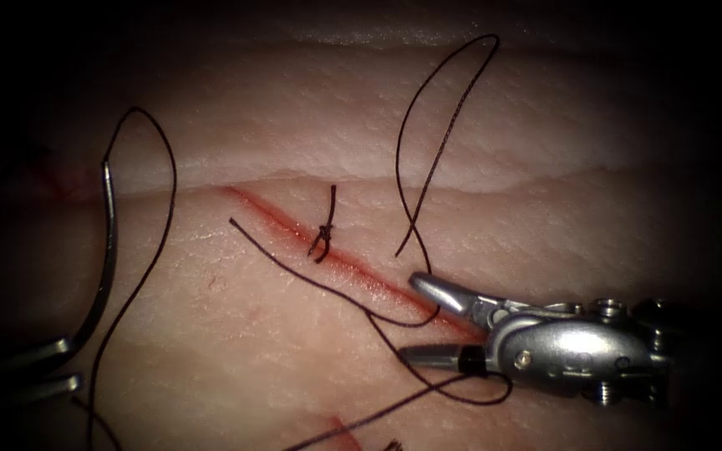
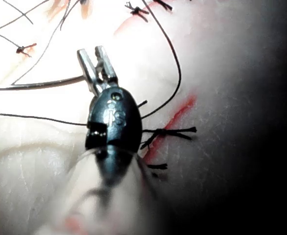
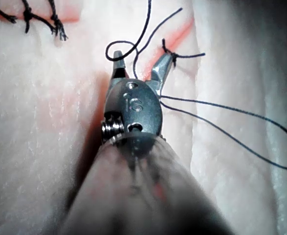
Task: Wound Closure
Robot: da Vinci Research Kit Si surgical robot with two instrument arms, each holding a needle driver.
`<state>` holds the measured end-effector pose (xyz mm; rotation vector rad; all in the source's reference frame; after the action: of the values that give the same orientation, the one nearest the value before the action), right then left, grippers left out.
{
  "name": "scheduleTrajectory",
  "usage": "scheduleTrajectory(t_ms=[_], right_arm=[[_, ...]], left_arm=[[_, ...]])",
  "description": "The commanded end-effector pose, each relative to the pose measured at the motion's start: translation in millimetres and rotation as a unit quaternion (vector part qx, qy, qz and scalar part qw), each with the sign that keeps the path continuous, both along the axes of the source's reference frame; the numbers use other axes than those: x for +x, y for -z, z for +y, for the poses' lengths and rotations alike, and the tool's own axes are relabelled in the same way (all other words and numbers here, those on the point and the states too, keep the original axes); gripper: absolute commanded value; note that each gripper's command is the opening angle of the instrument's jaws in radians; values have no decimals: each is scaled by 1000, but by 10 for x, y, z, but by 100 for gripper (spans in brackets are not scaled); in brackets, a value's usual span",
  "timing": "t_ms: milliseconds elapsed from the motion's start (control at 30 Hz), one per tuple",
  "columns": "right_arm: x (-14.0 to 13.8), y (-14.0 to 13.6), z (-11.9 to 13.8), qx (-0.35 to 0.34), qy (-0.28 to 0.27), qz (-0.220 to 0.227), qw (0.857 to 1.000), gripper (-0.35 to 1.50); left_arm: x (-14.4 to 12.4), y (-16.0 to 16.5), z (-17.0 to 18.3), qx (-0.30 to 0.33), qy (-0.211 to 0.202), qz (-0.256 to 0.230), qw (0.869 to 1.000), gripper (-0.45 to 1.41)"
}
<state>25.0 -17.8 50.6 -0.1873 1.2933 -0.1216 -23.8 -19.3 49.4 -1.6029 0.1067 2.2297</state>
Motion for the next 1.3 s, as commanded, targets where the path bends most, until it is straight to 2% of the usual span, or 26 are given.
scheduleTrajectory(t_ms=[33,233,300,367,400,567,700,900,933,1200,1300], right_arm=[[11,-2,2,-1,1,3,1000,91],[25,3,-3,0,2,8,1000,91],[28,3,-4,0,5,11,1000,78],[29,3,-5,0,9,12,1000,17],[29,4,-7,2,23,12,1000,-35],[33,17,-20,5,43,10,999,-35],[61,62,-60,9,79,22,997,-35],[92,112,-94,9,107,39,993,-35],[102,128,-104,10,122,44,991,-35],[132,180,-133,21,187,87,978,-35],[133,189,-129,13,178,76,981,-33]], left_arm=[[-6,-6,-2,0,0,-1,1000,-45],[-6,-6,-2,0,0,-1,1000,-45],[-6,-6,-2,0,0,-1,1000,-45],[-5,-6,-2,0,0,-1,1000,-45],[-5,-6,-2,0,0,-1,1000,-45],[-5,-6,-2,0,0,-1,1000,-45],[-5,-6,-2,0,0,-1,1000,-45],[-5,-6,-2,0,0,-1,1000,-45],[-6,-6,-2,0,0,-1,1000,-45],[-7,-7,-2,0,0,0,1000,-45],[-6,-6,-2,0,0,0,1000,-45]])
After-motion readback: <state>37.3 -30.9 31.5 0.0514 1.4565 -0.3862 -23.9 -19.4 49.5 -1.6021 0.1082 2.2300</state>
